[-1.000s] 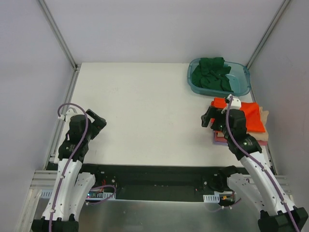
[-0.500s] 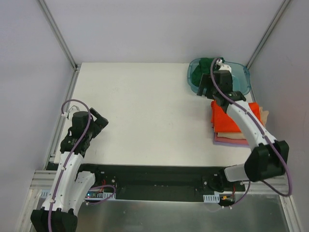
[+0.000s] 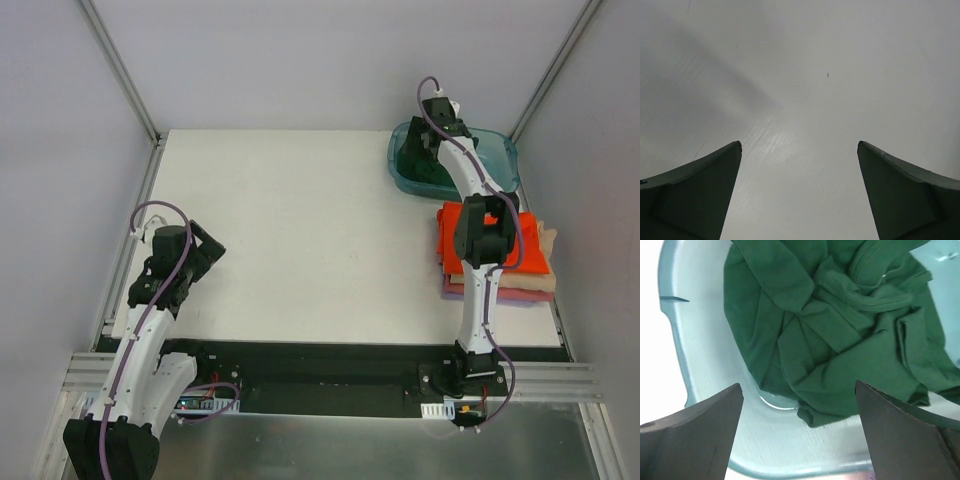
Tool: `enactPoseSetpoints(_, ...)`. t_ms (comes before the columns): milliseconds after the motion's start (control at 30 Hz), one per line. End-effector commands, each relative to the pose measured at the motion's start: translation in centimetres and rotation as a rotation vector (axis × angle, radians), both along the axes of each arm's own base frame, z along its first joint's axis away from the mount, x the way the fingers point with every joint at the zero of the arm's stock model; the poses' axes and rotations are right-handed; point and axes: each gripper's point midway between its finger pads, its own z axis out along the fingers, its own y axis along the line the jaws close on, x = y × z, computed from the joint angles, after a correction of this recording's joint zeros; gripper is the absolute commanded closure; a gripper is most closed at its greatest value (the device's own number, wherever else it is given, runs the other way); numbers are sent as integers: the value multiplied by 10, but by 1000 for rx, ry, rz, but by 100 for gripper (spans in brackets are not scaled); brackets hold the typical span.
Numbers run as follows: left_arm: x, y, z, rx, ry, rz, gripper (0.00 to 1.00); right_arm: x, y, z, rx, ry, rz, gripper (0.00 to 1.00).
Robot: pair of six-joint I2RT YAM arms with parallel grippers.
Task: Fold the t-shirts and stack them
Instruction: Grab crumpled tshirt from bin with the right arm
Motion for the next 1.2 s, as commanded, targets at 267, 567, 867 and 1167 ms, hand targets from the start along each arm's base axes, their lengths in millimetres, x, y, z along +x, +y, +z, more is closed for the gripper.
enactPoseSetpoints(267, 9, 9, 15, 39, -49, 26, 1, 5, 2, -85, 125, 160, -41, 4)
enactPoseSetpoints(567, 9, 12, 15, 53, -53, 31, 1, -1, 0, -106, 200, 217, -71, 24)
enactPoseSetpoints(867, 8, 10, 13, 63, -42, 8, 1, -2, -2, -63, 193, 171, -59, 93)
enactPoseSetpoints(1167, 5, -5, 20, 33, -75, -89, 1, -8, 12, 82, 220, -76, 47, 99)
